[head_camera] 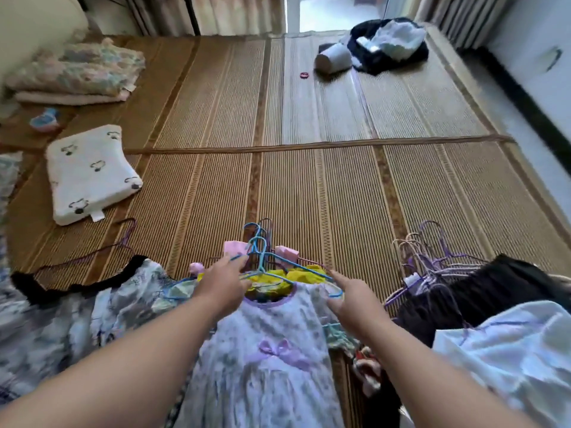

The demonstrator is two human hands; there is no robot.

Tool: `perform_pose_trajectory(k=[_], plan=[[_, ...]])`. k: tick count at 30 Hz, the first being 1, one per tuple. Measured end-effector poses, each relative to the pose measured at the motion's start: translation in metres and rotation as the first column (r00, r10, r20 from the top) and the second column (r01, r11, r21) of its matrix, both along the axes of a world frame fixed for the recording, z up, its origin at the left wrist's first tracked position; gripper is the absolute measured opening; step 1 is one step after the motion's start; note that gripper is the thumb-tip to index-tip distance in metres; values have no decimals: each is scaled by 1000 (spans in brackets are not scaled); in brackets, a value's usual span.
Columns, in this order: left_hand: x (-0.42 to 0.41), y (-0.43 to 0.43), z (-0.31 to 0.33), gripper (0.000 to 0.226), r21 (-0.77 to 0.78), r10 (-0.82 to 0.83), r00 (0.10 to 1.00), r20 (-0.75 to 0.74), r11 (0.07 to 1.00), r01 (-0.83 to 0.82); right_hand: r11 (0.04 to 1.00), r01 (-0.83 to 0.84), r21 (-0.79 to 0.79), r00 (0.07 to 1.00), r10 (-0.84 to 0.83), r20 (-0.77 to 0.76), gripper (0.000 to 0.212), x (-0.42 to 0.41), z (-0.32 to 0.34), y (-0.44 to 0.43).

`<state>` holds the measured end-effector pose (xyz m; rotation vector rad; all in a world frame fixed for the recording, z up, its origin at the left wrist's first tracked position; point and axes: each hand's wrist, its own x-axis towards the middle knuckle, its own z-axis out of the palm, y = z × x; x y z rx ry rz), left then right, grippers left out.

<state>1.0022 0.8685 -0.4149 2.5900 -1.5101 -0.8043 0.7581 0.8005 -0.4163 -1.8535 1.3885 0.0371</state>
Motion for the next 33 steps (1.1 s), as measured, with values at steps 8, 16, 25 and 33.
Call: perform_pose_trajectory(k=[8,16,25,33], plan=[[-218,-17,43,56,-79,-314,923,-222,949,304,999,11,-49,986,-18,-163,54,-222,48,15],[-382,-21,17,61,42,-253,942,-222,962,268,998,33,-50,969,-44,-242,54,-379,34,-33],[-379,-8,-38,57,248,129,984,-122,964,-96,979,-197,-52,899,159,-408,74,-365,-15,-105],[-386,-6,-17,52,264,122,981,-148,961,-80,897,-440,45,863,436,-256,11,-375,15,-91]])
